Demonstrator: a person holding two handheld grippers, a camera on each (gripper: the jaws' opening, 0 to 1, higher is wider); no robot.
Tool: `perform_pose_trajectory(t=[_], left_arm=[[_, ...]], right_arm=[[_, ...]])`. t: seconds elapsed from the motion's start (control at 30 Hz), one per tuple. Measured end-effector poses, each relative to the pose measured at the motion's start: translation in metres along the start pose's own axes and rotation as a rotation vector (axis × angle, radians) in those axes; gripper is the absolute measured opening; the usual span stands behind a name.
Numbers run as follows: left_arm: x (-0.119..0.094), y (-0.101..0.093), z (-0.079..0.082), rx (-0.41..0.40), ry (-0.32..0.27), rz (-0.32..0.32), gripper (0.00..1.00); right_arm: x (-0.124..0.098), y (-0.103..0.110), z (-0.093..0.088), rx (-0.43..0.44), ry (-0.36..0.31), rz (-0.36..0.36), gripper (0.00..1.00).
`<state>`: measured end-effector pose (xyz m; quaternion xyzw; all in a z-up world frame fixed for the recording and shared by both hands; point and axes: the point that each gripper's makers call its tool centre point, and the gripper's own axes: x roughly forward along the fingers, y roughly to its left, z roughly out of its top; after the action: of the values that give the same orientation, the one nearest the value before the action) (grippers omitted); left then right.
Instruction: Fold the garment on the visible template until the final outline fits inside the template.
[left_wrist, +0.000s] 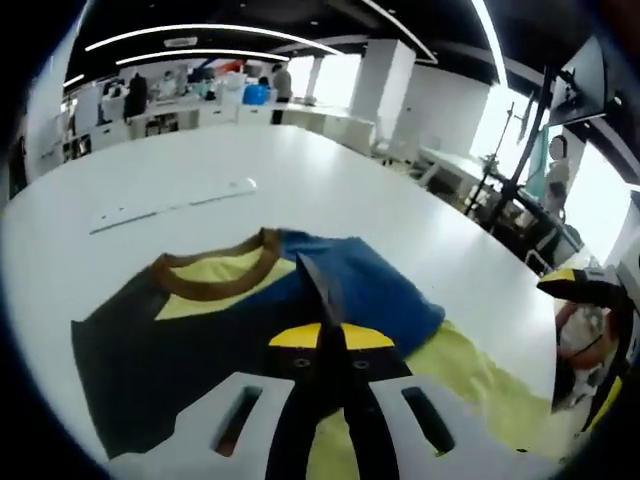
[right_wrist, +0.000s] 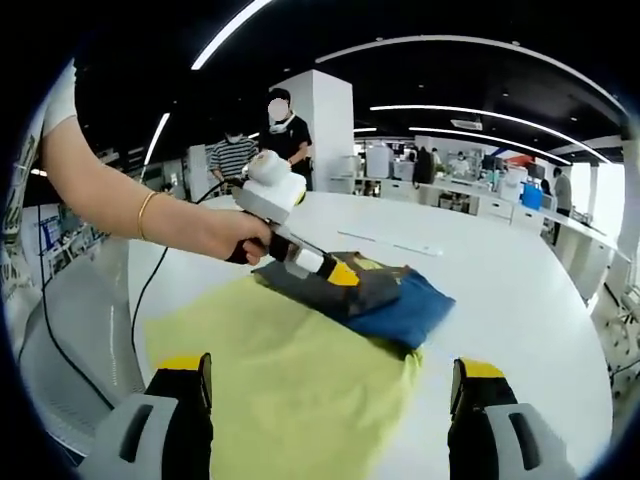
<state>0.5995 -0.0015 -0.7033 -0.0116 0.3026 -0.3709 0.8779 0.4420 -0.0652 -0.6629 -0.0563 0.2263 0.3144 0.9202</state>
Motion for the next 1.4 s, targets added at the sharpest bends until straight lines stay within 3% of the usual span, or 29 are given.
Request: perform_pose_trajectory(t=[0.33,0.47,0.6,0.7,0.8,1.0,1.4], left_arm=[[0.014,-0.030,0.000,0.016,0.006,-0.060,0.03],[0.018,-0.044,0.000,-0.003,0.000,-0.112,0.00],[0.019,-0.053,-0.001,0.063,-0.008,-0.140,0.20],[0.016,-0.056,-0.003,0.105,-0.004,-0.151,0.24],[0.014,-0.057,-0.002,0.111,-0.022,-0.159,0.39],[0.010,-0.057,0.005,0.125,-0.051,-0.164,0.58],[-0.015,-0.041,0.019,0.112,-0.102,-0.132,0.88]], right_arm=[[-0.005,-0.003,-0.004,0.009,0.001,-0.012,0.99],[-0.005,-0.002,-0.007,0.006,0.011,-0.005,0.99],[-0.004,0.000,-0.006,0.010,0.009,0.002,0.99],[-0.003,0.001,-0.005,0.009,0.008,0.007,0.99],[-0.003,0.002,-0.004,0.014,0.003,0.016,0.99],[-0.002,0.005,-0.005,0.027,0.009,0.035,0.99],[-0.002,0.017,0.001,0.012,-0.002,0.087,0.99]])
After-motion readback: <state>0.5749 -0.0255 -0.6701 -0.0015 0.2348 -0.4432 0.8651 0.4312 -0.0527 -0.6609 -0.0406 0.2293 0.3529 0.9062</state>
